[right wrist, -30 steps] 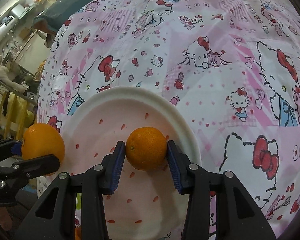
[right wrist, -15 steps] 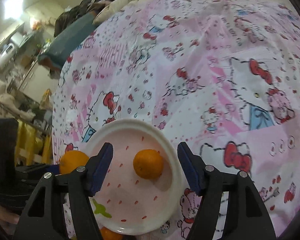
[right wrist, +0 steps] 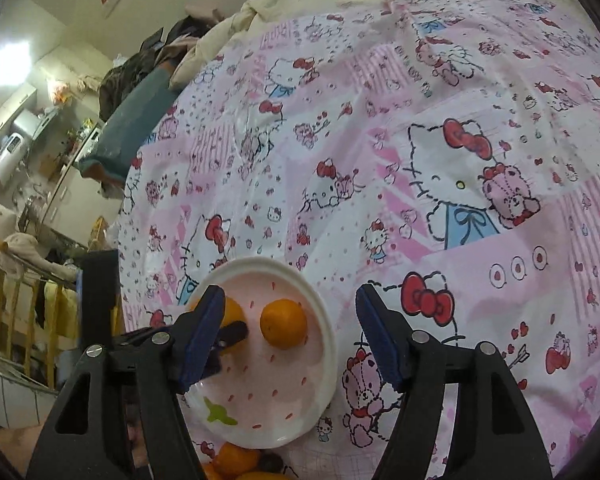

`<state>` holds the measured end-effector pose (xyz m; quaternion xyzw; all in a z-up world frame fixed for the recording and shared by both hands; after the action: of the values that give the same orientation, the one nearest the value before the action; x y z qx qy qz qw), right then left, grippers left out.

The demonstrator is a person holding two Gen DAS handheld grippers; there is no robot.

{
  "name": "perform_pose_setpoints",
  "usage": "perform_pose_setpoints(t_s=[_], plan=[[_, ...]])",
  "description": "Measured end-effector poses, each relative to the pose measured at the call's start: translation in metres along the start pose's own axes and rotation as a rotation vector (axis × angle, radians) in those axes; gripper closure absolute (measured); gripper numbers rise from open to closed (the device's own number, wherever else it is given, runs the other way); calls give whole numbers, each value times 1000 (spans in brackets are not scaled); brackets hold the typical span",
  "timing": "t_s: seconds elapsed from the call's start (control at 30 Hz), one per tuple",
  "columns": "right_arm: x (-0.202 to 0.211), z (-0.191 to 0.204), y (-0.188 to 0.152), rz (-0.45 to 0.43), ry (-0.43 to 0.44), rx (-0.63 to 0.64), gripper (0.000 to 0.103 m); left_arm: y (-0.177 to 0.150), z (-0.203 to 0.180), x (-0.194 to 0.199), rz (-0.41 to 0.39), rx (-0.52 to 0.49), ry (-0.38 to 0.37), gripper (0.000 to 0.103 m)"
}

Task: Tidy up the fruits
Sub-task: 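Lower the large orange onto the plate and open the left tool, then lift both tools away from the plate back toward the fruit pile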

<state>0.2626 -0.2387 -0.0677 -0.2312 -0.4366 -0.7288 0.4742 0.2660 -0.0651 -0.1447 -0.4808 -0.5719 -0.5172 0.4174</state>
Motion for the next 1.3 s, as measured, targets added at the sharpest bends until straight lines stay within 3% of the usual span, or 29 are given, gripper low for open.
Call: perform_pose_setpoints(t_s=[0.43,0.5,0.67,1.2,1.3], plan=[[9,6,5,-25,-2,18,31,6,-4,-4,-6,-15,6,43],[10,10,4,-24,-1,26,31,6,-5,-2,-11,5,-17,24],[17,16,0,-30,-4,50,31,5,-1,20,-80,20,-19,13],[68,18,-50,-57,2,47,31,-31,11,96,-231,7,-6,13],[78,18,-62,-58,4,31,28,-42,19,123,-254,53,0,13]])
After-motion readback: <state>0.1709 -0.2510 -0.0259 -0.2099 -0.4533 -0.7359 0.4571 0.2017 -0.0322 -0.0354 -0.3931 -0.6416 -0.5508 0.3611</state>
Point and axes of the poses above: each gripper's, at about its wrist camera, not at the fingertips, and x roughly against the way its jaws point, z to its left, y to its top, the point moved 4 cm from there along -x, roughly the way its jaws point, and after that the axes turned 1 degree about x, right-handed, at the moved point
